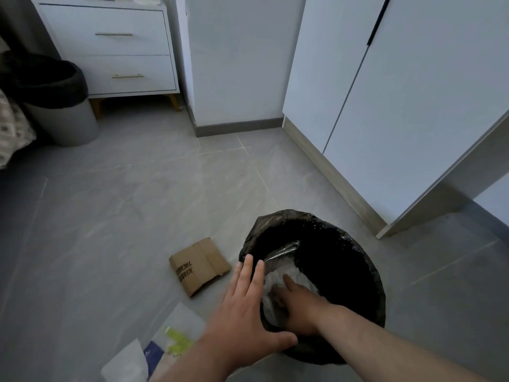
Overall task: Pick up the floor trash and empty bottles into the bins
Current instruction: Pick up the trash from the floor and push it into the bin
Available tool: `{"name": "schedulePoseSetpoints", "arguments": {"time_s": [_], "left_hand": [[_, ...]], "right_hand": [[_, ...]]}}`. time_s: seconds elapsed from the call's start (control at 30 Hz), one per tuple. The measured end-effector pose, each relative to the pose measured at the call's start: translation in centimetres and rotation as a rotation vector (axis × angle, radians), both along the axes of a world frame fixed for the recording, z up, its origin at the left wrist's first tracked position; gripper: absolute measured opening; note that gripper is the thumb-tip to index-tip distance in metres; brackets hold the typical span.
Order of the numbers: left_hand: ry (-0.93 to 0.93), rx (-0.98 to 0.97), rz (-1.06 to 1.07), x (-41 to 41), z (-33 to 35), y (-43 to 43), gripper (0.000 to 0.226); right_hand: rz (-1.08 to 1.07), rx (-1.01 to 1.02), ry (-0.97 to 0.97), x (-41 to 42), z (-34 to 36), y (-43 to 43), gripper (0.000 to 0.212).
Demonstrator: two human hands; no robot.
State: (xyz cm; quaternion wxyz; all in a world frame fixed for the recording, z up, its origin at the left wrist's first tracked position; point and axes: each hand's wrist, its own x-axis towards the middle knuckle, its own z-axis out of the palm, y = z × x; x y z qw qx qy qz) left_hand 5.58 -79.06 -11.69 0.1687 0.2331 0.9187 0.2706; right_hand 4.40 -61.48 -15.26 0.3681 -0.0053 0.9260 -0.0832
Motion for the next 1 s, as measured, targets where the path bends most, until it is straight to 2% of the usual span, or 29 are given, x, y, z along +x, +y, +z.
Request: {"name": "schedulePoseSetpoints", "arguments": {"time_s": [0.13,0.27,0.33,0.43,0.6,0.73,0.83,0.9,1.0], "left_hand": [[0.006,0.046,-0.019,0.5,0.9,-1.1,0.12],[0.105,0.111,0.006,0.6,2.9,-4.9,0.102],[0.123,0.119,0.067,0.5,3.5,-7.4,0.097],[0.073,0.132,0.233,0.5,3.3,-11.6,0.099],[-0.064,0.069,0.527,1.2,-1.1,-19.3,0.076],[-0.248,-0.036,0.743,2.1,-6.0,-23.7,0.073],[-0.371,-0.082,0.802,3.3,-9.4,-25.7,0.073],[-0.434,-0.078,0.828,4.1,-11.2,-26.6,0.07],[-0.394,-0.116,0.777,4.3,-12.8,-27.1,0.045]], "right_hand": [[-0.028,-0.021,0.359,0.4,3.0,-0.1,0.063],[-0.142,-0.2,0.671,-0.2,6.6,-1.8,0.055],[-0.168,-0.315,0.778,-0.3,8.1,-3.9,0.046],[-0.059,-0.387,0.831,-0.4,9.6,-8.5,0.04],[0.098,-0.451,0.779,-1.4,8.6,-15.6,0.039],[-0.035,-0.42,0.512,-2.0,4.0,-18.9,0.044],[-0.138,-0.36,0.341,-1.7,-0.3,-19.6,0.035],[-0.169,-0.297,0.219,-1.4,-2.9,-19.5,0.044],[-0.212,-0.185,0.109,-1.4,-6.1,-19.2,0.051]]}}
